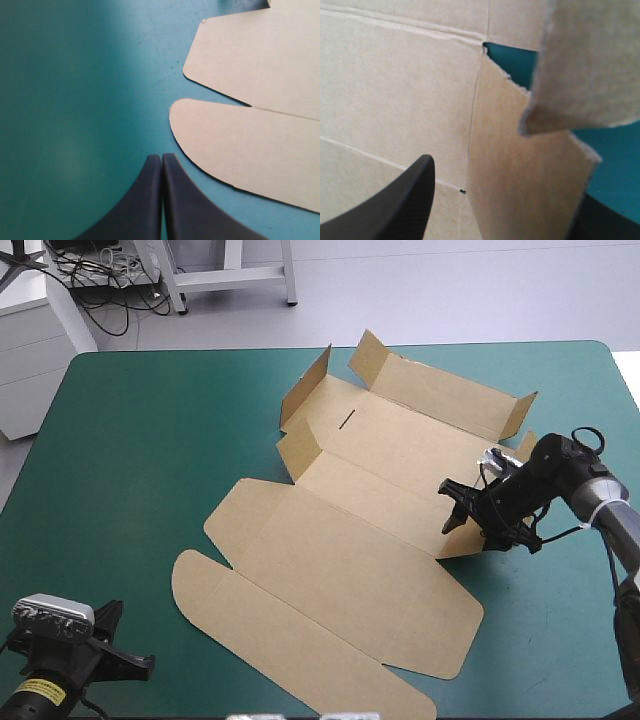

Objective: Fold the box

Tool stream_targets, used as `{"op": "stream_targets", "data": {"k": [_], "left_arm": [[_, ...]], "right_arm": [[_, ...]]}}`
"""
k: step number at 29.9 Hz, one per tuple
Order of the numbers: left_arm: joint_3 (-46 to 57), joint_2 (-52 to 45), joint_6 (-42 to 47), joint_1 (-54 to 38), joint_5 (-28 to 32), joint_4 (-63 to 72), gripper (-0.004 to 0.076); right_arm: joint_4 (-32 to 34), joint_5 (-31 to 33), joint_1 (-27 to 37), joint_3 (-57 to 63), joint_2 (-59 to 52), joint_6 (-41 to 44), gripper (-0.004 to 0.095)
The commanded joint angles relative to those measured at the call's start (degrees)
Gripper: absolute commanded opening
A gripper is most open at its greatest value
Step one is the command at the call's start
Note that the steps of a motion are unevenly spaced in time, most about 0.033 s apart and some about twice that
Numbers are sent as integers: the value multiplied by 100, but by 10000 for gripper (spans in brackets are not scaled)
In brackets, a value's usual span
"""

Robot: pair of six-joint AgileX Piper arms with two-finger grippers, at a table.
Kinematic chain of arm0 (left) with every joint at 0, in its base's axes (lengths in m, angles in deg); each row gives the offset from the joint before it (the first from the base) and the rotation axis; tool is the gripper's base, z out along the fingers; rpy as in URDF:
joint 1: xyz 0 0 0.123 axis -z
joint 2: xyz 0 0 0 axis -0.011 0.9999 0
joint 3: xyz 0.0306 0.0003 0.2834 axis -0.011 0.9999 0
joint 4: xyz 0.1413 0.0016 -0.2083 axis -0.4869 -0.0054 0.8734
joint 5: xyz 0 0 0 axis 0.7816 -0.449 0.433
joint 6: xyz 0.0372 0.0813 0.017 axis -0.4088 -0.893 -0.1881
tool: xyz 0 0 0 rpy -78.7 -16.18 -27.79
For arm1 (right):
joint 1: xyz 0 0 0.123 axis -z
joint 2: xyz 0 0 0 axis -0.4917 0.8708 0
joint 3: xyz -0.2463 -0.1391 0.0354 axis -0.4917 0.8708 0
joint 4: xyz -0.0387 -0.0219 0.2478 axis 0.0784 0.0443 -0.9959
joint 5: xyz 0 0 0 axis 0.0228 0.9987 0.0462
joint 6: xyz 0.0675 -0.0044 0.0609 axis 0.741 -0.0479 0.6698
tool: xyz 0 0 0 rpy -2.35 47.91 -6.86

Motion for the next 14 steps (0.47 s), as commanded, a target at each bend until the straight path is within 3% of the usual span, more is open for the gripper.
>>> {"op": "stream_targets", "data": {"k": [1, 6, 7, 14], "left_arm": [[-178, 91, 37, 4, 406, 43, -10], [-178, 91, 37, 4, 406, 43, -10], [-178, 91, 37, 4, 406, 43, -10], [-178, 91, 37, 4, 406, 43, -10]], "right_arm": [[-195, 8, -6, -155, -191, -127, 414], [-195, 152, -6, -155, -191, -152, 25], [-195, 194, -6, -155, -191, -178, -17], [-161, 196, -6, -155, -191, -260, -15]]}}
